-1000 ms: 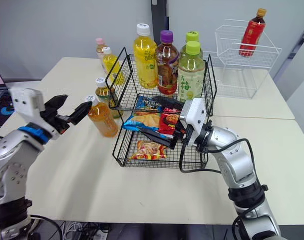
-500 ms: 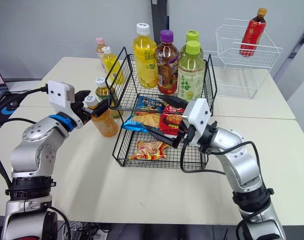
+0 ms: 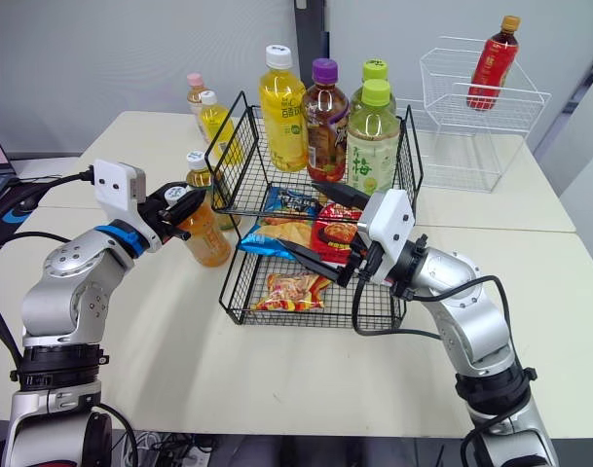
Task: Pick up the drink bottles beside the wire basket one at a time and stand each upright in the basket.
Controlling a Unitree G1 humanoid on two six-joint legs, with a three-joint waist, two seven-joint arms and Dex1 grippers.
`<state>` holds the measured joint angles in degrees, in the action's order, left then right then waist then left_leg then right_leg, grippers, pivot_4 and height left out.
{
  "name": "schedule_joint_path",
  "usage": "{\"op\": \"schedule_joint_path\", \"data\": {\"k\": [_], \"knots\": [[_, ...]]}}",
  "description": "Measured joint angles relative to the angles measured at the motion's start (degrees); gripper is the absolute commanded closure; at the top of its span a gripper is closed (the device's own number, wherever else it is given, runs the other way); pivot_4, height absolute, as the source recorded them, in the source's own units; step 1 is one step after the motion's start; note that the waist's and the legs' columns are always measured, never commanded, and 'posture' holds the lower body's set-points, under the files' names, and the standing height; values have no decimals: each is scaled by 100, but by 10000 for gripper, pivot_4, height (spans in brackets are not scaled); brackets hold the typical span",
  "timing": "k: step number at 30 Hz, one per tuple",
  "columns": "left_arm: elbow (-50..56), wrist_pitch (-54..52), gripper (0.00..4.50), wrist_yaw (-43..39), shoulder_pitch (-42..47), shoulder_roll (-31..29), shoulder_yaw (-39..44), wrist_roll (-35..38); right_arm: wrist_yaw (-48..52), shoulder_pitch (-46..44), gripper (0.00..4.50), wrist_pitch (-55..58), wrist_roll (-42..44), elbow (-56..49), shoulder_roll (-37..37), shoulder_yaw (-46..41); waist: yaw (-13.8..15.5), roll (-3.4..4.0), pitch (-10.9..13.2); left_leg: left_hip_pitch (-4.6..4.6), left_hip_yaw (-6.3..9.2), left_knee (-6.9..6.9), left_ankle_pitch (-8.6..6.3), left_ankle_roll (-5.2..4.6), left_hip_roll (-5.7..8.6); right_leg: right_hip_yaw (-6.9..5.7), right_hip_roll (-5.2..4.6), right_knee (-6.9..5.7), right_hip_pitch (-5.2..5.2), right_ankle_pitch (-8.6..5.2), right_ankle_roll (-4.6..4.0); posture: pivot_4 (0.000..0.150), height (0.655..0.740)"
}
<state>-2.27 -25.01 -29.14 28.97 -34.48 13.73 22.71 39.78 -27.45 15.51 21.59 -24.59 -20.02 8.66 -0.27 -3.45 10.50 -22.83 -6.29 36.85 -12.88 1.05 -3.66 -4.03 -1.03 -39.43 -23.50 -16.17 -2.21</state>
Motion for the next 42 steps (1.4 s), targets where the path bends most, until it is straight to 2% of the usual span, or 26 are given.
{"op": "schedule_joint_path", "data": {"k": [4, 9, 14, 19, 21, 26, 34, 42], "knots": [[183, -435, 31372, -225, 1, -145, 324, 538, -17, -2, 0, -31, -12, 3, 25, -9, -7, -3, 3, -13, 2, 0, 1, 2, -2, -4, 0, 1, -11, 0, 0, 1500, 7400], [667, -1160, 31372, -589, 417, -1019, 793, 1252, -21, 55, 0, -339, -41, 5, 55, -41, -3, -8, 7, -15, 3, 0, 1, 3, 0, -5, 0, 5, -11, 0, 1, 1500, 7400], [575, -1919, 31372, -1007, 1762, -2065, 945, 1882, -155, 71, 0, -872, -271, 47, 150, -132, 0, -10, 9, -17, 6, 0, 7, 14, 3, -8, 0, 16, -5, 0, 4, 1500, 7400], [239, -2429, 31372, -1418, 3112, -2266, 764, 2365, -283, 71, 0, -1123, -462, 144, 230, -162, 20, -9, 9, -16, 10, 2, 13, 23, 4, -12, 0, 23, 0, 1, 5, 1500, 7400], [109, -2591, 31372, -1593, 3544, -2222, 502, 2456, -373, 75, 0, -1206, -506, 150, 258, -188, 22, -9, 9, -15, 8, 4, 13, 23, 5, -10, 0, 23, 0, 1, 5, 1500, 7400], [-205, -2654, 31372, -2083, 4318, -1571, -215, 2441, -617, 143, 0, -1310, -700, 129, 274, -263, 16, -9, 9, -13, 6, 6, 14, 25, 6, -7, 0, 18, 1, 1, 5, 1500, 7400], [-906, -2041, 31372, -2560, 4358, -382, -1079, 1786, -1004, 429, 0, -1266, -953, -184, 283, -291, -22, -3, 13, -13, 0, 10, 17, 29, 5, 5, 3, -5, -13, 1, 2, 1500, 7400], [-1570, -1193, 31372, -2974, 4351, 280, -1578, 1022, -1270, 678, 0, -1038, -1136, -588, 248, -300, -17, -1, 14, -14, -5, 13, 18, 29, 6, 9, 3, -8, -15, 0, 3, 1500, 7400]]}}
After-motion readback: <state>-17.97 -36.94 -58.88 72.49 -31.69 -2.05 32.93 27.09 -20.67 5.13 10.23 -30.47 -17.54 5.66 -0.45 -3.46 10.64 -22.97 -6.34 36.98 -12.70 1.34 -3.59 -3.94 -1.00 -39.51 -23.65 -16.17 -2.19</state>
